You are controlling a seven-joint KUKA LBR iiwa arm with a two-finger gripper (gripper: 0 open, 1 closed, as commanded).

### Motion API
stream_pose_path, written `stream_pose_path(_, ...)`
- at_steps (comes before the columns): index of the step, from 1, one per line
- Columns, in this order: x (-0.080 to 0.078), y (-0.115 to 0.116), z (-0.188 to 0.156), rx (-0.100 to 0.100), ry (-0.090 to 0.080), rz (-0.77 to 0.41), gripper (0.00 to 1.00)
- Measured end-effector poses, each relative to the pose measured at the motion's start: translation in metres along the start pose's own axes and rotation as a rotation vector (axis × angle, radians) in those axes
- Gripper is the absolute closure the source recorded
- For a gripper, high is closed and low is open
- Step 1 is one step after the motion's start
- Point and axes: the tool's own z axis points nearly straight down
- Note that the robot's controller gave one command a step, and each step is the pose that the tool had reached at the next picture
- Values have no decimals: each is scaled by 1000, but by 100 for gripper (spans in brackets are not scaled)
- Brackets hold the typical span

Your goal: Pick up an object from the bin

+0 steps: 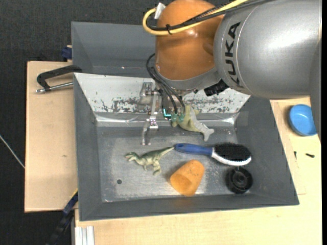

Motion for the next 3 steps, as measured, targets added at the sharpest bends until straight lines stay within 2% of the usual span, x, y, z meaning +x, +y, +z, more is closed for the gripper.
stream_pose_path(1, 13, -52, 152, -6, -7, -337, 0)
stream_pose_path(2, 15, -52, 153, -6, -1, -339, 100)
stream_pose_path(3, 13, -62, 8, -2, -22, -162, 100)
